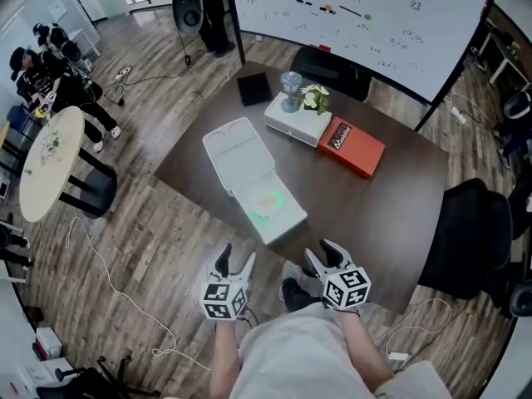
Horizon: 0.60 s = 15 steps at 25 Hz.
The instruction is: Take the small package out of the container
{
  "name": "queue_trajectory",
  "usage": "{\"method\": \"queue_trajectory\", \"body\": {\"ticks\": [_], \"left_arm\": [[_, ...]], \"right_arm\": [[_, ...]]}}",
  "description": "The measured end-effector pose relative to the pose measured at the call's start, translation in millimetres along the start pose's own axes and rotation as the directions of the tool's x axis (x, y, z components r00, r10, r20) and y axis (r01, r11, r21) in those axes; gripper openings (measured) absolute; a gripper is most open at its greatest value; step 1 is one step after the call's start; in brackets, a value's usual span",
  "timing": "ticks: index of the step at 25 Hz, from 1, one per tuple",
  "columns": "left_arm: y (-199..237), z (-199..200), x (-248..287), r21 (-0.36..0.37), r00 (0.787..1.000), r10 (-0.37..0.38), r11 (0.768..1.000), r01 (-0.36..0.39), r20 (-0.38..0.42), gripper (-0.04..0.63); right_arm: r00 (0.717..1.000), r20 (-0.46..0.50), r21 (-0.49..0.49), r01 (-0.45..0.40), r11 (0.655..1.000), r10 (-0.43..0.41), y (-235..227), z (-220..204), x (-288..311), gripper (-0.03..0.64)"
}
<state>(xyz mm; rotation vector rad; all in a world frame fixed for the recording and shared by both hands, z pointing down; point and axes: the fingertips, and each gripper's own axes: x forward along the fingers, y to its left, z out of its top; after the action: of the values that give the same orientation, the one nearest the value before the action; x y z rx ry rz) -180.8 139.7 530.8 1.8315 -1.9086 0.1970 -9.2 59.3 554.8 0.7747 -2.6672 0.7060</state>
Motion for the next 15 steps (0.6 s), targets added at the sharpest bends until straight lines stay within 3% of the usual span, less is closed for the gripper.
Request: {"method": "queue_trajectory", "body": {"ticks": [15], "left_arm": [[22.8,51.5,110.7,0.062,0.998,-0.022,0.998,0.026,-0.066,0.268]], "right_arm": [[0.998,0.014,0.045,-0.063,0.997,0.063,-58.6,62.9,99.9,0.214]]}}
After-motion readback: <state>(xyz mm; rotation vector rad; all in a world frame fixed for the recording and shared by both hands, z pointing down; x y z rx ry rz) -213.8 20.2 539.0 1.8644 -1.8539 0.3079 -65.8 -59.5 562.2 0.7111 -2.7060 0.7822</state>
